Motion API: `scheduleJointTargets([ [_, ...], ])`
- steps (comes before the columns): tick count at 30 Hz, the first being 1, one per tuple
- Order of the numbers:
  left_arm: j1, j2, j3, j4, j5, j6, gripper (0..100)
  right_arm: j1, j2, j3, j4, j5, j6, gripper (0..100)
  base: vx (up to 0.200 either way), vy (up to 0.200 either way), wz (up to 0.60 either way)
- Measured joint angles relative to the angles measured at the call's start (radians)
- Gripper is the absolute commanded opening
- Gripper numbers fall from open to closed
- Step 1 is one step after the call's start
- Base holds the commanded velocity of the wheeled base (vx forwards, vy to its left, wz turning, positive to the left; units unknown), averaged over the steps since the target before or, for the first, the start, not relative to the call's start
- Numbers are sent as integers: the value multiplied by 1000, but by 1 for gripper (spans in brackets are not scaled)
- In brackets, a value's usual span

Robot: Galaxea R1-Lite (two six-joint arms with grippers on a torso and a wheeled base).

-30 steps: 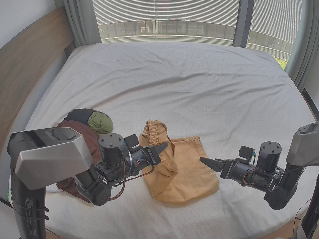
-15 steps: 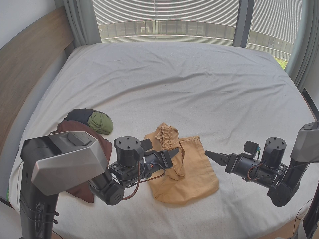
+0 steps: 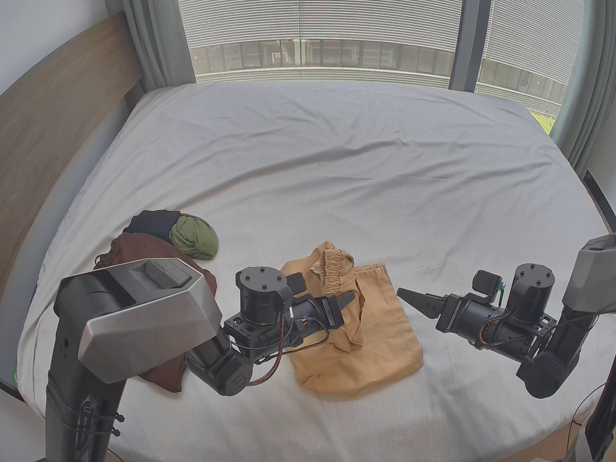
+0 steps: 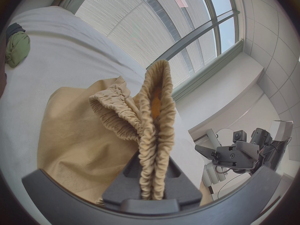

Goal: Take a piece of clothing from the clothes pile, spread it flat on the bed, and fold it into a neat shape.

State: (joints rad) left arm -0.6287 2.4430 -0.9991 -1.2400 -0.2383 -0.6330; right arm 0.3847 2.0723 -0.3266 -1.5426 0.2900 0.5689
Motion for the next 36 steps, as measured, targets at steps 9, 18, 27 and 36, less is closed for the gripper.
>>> scheduleJointTargets([
  [9,-2,5,-6,8,-1,0,100,0,0,-1,0,1,0,100,0,0,0],
  [18,-12,4,-27,2,24,0,100,-2,0,-3,0,1,0,100,0,0,0],
  [27,-3,-5,5,0,26,2,100,-5,1,-3,0,1,0,100,0,0,0],
  [36,24,-70,108,-7,15,7,100,-21,27,0,1,0,-3,100,0,0,0],
])
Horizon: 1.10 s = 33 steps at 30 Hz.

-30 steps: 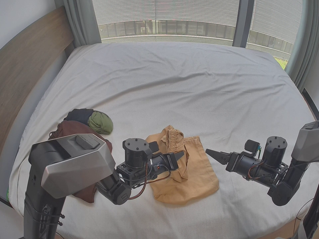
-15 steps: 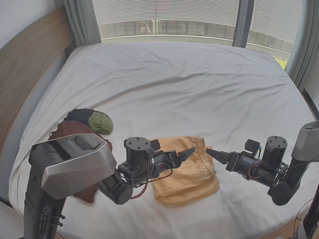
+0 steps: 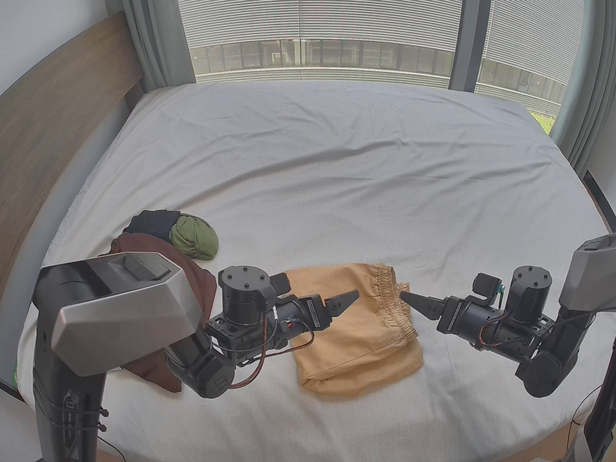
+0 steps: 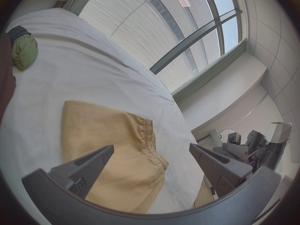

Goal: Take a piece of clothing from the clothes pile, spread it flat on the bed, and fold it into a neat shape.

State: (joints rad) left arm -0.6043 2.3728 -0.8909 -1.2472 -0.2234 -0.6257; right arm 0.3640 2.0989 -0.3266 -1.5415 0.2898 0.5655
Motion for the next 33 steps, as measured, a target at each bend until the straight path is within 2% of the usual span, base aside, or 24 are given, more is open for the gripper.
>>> scheduleJointTargets([
  [4,31,-46,67,-2,-2,23,100,-20,26,0,1,0,-3,100,0,0,0],
  [9,82,-101,190,-29,-23,108,100,-49,63,-1,7,0,-11,100,0,0,0],
  [12,120,-131,267,-80,-43,145,100,-60,90,-2,7,2,-21,100,0,0,0],
  [17,206,-171,402,-252,-84,165,100,-76,141,-6,3,2,-35,100,0,0,0],
  [21,259,-196,491,-293,-113,181,100,-82,185,-11,1,2,-40,100,0,0,0],
  [33,316,-256,533,-302,-125,188,100,-56,306,-84,0,-25,-1,100,0,0,0],
])
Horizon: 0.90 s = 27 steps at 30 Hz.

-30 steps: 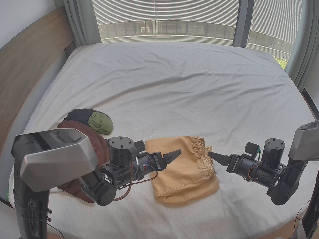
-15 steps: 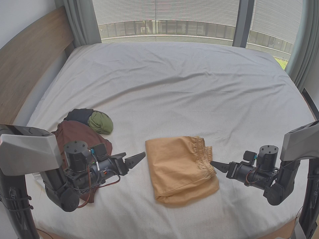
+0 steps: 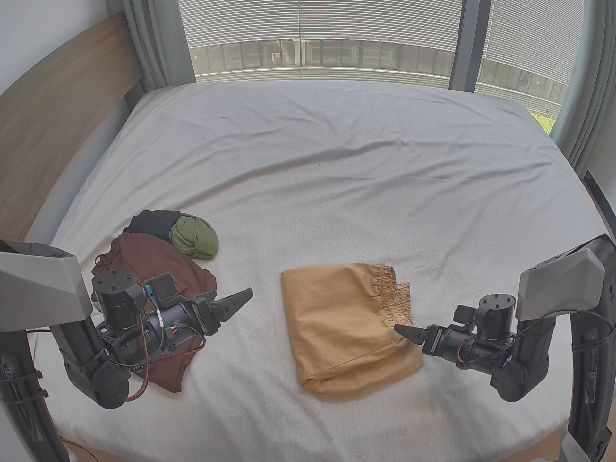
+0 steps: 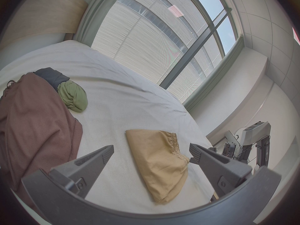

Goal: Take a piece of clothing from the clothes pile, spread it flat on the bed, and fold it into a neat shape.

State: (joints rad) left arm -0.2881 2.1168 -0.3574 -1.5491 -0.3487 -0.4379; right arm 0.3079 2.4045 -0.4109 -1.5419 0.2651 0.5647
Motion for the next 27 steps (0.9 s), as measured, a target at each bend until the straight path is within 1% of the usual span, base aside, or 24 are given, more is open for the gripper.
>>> scheduleJointTargets([
  [9,2,-5,1,0,-2,0,100,35,40,-40,0,-8,46,100,0,0,0],
  [10,2,-5,1,0,-1,0,100,38,43,-46,0,-11,49,0,0,0,0],
  [15,2,-1,1,0,-1,1,100,47,56,-65,-1,-54,54,0,0,0,0],
  [21,1,13,1,-1,-1,4,100,51,58,-65,-1,-59,54,0,0,0,0],
  [27,1,25,0,-1,0,4,100,53,33,-24,-1,-60,38,0,0,0,0],
])
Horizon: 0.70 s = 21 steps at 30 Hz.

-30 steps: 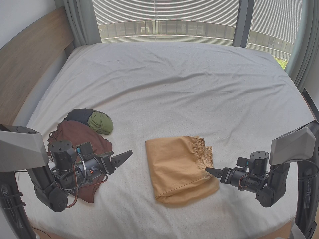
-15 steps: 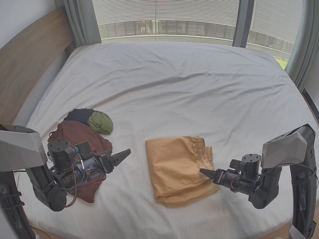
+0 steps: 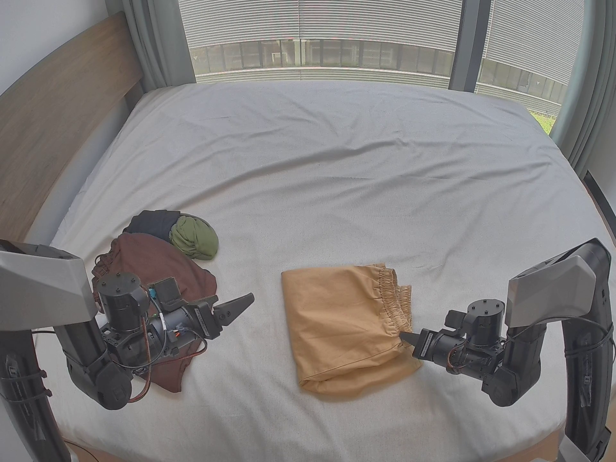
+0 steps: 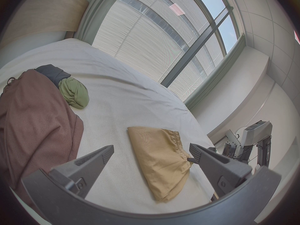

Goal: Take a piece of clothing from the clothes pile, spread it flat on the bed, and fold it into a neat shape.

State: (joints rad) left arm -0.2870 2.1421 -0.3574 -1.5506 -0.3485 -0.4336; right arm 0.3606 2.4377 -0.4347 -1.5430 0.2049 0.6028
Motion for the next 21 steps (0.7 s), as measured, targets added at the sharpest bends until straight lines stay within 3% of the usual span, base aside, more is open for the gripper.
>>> scheduleJointTargets([
  [18,0,24,-2,0,3,1,100,13,11,53,1,-1,-50,0,0,0,0],
  [19,0,25,-2,-1,3,3,100,13,13,54,1,-1,-50,100,0,0,0],
  [21,0,27,-2,-1,3,2,100,13,15,56,1,-1,-62,100,0,0,0],
])
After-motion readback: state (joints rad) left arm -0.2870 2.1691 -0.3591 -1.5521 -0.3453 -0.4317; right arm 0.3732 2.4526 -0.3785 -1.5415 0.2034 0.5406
